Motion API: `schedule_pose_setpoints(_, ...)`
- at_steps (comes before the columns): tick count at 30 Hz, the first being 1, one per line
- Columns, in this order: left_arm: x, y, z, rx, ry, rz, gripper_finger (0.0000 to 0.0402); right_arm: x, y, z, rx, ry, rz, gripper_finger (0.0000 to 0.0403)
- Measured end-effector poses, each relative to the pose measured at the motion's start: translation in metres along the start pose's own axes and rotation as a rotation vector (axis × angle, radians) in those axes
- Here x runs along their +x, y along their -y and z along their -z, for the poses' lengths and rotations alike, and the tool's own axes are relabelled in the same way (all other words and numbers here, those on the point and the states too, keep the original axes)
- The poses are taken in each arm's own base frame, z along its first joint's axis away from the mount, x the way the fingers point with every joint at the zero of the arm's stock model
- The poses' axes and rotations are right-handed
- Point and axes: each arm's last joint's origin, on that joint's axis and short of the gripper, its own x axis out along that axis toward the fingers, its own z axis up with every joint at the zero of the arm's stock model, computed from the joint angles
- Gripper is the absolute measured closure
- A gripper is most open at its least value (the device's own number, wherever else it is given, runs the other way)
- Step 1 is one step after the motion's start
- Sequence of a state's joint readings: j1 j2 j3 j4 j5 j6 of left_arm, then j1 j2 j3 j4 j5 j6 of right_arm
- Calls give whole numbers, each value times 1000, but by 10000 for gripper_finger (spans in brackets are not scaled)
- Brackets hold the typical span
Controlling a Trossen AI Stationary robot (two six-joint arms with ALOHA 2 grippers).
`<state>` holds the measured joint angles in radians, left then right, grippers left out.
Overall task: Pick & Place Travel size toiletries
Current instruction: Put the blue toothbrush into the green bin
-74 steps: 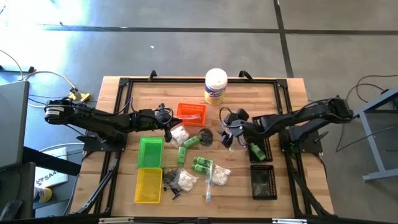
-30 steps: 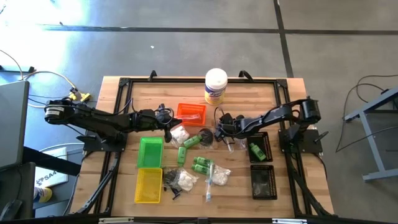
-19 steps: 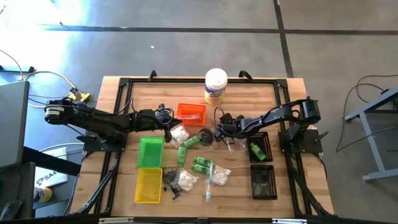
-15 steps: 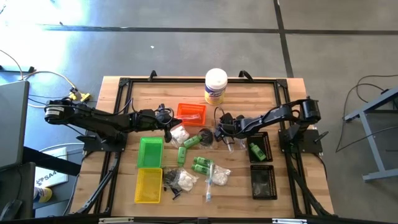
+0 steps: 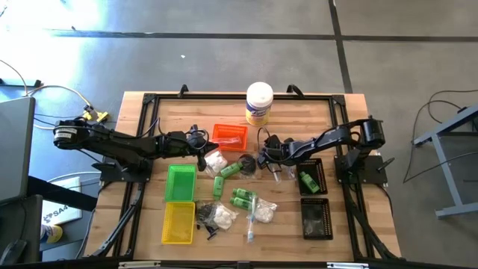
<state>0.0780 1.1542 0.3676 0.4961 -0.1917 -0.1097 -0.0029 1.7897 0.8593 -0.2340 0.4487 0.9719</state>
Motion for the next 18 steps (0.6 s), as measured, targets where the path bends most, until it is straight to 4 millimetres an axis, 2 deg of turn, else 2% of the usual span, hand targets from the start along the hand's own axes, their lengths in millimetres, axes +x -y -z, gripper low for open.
schedule_pose_setpoints(10,0,0,1,1,-7,-1,394,1,1,-1,8,-6,-5,324)
schedule_pose_setpoints(14,0,0,1,1,-6,-1,394,-6,0,-5,17,-14,-35,323)
schedule_pose_setpoints(18,0,0,1,1,-7,-1,394,-20,-1,-13,6,14,-89,326)
